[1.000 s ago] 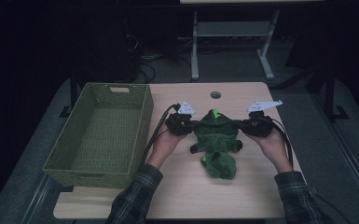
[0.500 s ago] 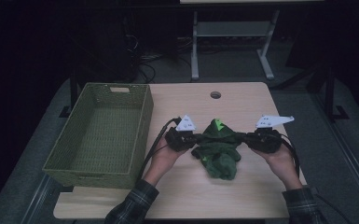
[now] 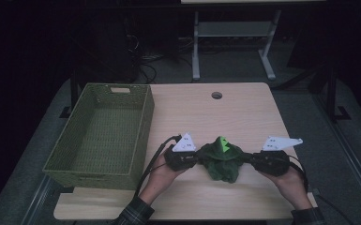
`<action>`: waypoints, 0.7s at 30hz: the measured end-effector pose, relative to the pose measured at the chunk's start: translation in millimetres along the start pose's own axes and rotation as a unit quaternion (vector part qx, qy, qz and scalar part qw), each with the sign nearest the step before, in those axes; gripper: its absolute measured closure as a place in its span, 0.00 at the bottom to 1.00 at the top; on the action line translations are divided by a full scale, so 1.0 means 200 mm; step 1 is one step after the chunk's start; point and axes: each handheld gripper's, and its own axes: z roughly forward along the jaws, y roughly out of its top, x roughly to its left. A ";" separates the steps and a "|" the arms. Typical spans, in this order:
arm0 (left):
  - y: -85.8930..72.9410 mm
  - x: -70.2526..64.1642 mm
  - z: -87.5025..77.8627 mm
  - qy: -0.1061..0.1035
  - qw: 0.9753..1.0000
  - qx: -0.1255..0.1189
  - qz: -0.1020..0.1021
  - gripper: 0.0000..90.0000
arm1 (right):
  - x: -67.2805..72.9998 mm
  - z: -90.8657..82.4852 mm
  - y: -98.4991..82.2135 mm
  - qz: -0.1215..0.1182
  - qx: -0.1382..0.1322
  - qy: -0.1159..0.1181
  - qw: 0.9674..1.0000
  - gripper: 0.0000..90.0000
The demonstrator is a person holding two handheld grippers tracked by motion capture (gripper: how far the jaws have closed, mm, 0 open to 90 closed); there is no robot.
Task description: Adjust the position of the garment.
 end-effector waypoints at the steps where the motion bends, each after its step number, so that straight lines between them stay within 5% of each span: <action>1: -0.01 -0.01 0.01 -0.002 1.000 0.004 0.002 0.96 | 0.01 0.00 -0.02 0.001 -0.002 0.005 1.000 0.95; 10: -0.11 -0.12 0.09 -0.031 0.998 0.046 0.021 0.96 | 0.11 -0.01 -0.16 -0.005 0.024 0.019 1.000 0.94; 16: -0.16 -0.15 0.16 -0.040 0.997 0.067 0.021 0.96 | 0.13 0.04 -0.26 -0.013 0.084 0.011 0.996 0.94; 21: -0.15 -0.14 0.15 -0.036 0.997 0.060 0.019 0.95 | 0.11 0.04 -0.25 -0.005 0.078 0.007 0.997 0.92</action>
